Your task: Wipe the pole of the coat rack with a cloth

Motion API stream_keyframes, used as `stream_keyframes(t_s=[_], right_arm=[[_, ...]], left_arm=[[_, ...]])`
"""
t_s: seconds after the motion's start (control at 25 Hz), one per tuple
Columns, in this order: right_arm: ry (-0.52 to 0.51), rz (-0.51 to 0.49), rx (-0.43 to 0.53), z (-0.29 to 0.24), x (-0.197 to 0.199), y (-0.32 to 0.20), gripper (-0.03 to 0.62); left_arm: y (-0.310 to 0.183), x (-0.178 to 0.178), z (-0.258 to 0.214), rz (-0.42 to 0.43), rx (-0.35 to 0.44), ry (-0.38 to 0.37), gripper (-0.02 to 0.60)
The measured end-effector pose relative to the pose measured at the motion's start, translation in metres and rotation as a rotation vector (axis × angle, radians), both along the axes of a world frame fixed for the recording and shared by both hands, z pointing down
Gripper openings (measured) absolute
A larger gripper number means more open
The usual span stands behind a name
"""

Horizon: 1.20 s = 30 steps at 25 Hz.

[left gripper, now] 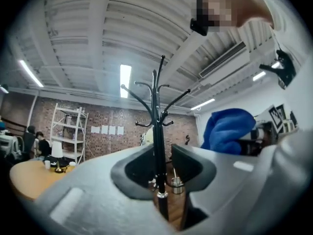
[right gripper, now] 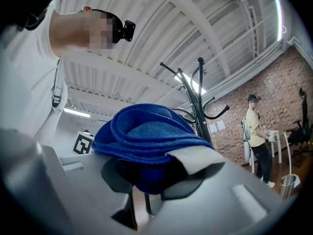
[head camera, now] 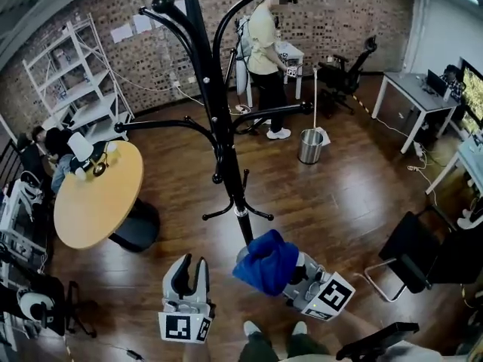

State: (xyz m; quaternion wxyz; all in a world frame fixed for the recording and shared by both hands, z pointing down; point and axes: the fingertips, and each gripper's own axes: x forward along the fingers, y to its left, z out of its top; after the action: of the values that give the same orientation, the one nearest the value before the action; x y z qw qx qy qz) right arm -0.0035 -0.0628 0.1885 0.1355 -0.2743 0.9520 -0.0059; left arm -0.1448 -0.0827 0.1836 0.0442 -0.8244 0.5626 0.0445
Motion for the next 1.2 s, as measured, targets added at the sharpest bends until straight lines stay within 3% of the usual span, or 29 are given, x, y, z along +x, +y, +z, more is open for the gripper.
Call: stream_keyframes(t_s=[0.16, 0.32, 0.48, 0.68, 0.84, 1.2], right_arm=[[0.028, 0.071, -0.015, -0.009, 0.012, 0.021, 0.098], [0.049, 0.126, -0.006, -0.023, 0.039, 0.050, 0.098], [0.040, 0.107, -0.015, -0.033, 0.077, 0.082, 0.098], [0.077, 0.154, -0.058, -0.041, 0.132, 0.120, 0.098], [0.050, 0.129, -0.108, -0.043, 0.154, 0.144, 0.098], [0.059, 0.066, -0.070, -0.053, 0.157, 0.191, 0.098]], left_arm=[[0.024, 0.011, -0.014, 0.061, -0.004, 0.031, 0.112], [0.064, 0.027, -0.030, 0.040, -0.012, 0.043, 0.112], [0.105, 0.071, -0.043, 0.037, 0.014, 0.037, 0.114], [0.150, 0.121, -0.066, 0.032, 0.065, 0.056, 0.112], [0.177, 0.144, -0.066, 0.020, 0.052, 0.042, 0.112], [0.214, 0.163, -0.064, -0.011, 0.044, 0.000, 0.112]])
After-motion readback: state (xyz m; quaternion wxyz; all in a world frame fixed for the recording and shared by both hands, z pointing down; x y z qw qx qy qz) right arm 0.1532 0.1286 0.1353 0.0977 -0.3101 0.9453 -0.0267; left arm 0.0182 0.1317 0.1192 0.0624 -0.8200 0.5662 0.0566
